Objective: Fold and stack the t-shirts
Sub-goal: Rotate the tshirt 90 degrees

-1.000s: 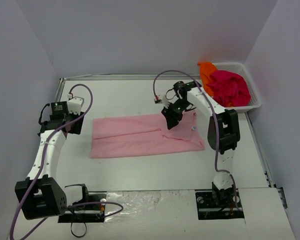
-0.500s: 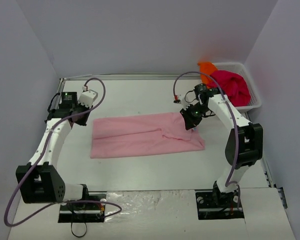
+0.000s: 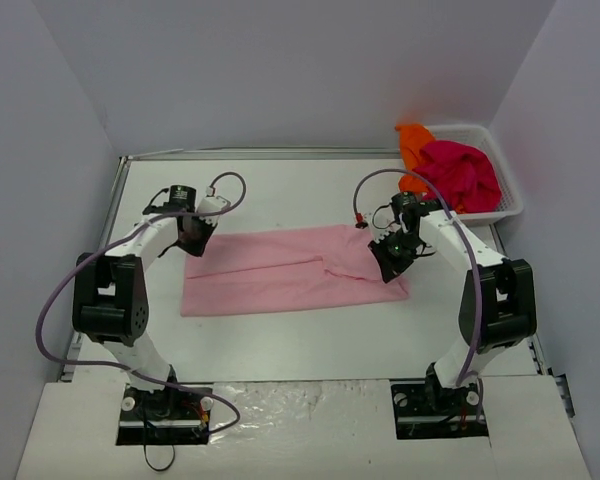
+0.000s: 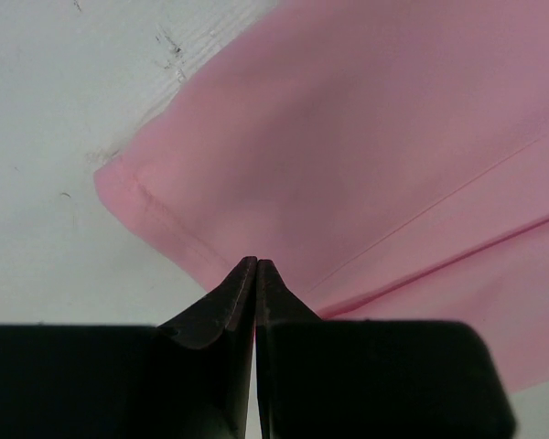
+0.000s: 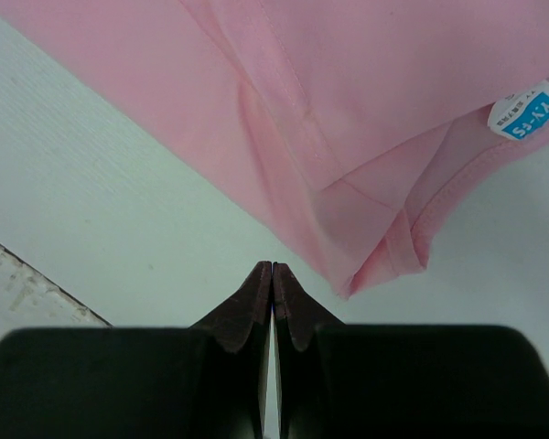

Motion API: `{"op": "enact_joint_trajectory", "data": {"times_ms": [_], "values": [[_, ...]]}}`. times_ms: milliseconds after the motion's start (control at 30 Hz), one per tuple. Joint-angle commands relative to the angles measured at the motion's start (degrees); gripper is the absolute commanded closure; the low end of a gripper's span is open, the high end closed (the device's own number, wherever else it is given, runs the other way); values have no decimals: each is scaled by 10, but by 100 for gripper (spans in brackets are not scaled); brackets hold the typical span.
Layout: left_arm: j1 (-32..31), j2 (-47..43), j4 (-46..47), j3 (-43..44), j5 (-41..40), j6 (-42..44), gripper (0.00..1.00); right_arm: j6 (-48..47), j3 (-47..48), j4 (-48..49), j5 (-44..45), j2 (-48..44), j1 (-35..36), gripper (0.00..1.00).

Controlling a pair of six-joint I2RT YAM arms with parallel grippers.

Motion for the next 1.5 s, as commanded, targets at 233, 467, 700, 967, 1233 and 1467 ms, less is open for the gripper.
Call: {"op": "enact_joint_trajectory", "data": {"times_ms": [233,467,700,967,1233,1467], "values": [[2,23,50,23,16,-4,98,14,-8,0,45,70,-17,100],[2,58,47,44,27,-7,98,16,-2,1,52,109,-17,100],[1,81,29,54,-10,1,98,16,-6,13,62,144,-17,100],[-3,87,-1,45,-67,3,98,27,25,22,84,193,-17,100],[-4,81,-1,5,-104,4,98,31,92,21,94,254,-17,100],[-4,87,2,-24,-122,6,98,33,144,16,100,287,-17,100]]}}
